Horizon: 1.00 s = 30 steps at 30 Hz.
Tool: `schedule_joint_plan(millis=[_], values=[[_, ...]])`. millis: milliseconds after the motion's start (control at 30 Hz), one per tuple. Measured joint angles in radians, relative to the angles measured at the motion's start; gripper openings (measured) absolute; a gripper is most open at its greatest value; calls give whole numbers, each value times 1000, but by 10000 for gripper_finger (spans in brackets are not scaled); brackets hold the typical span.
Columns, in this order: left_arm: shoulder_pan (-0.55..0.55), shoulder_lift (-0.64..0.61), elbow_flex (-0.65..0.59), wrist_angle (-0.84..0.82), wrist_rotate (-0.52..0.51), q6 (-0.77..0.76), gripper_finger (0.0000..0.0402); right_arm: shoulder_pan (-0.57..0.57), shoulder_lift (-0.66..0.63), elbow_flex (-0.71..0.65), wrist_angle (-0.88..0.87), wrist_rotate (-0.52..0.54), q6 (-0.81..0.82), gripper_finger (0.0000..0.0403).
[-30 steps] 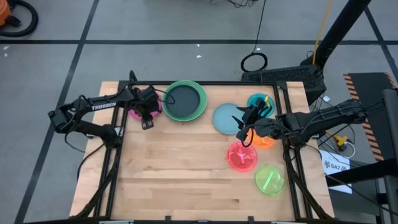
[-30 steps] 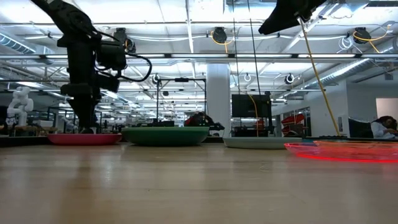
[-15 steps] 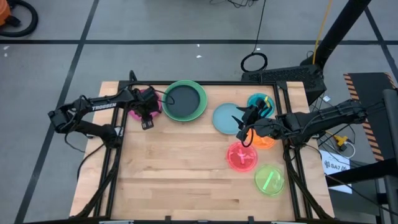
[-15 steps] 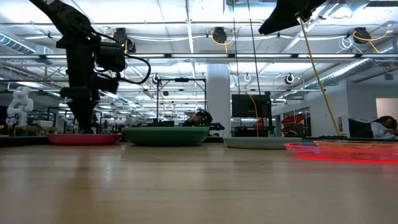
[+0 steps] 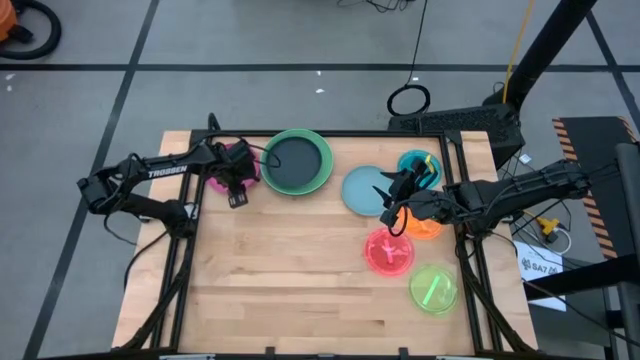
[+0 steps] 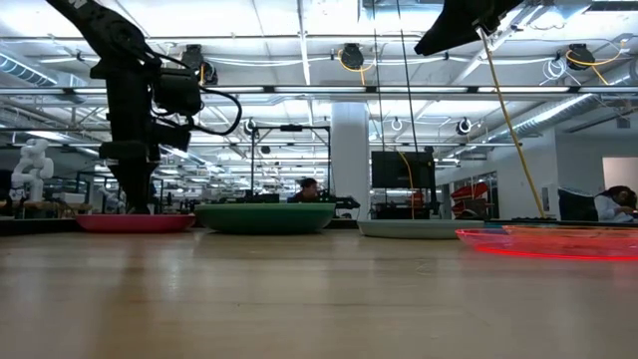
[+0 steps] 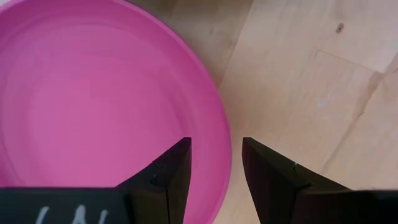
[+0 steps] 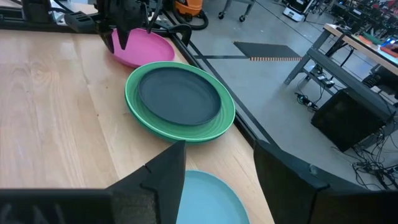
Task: Stack plastic plates
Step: Stack the pink plate on the black plate
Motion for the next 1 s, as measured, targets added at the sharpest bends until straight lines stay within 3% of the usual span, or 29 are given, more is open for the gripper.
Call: schedule_joint_plan(millis=[567,1000], values=[[0,1,-15,24,14,0,150,0,0,0,-5,0,-8,183],[0,178,-14,49,11,-37,150,-46,0,0,-57,-1,19,183]])
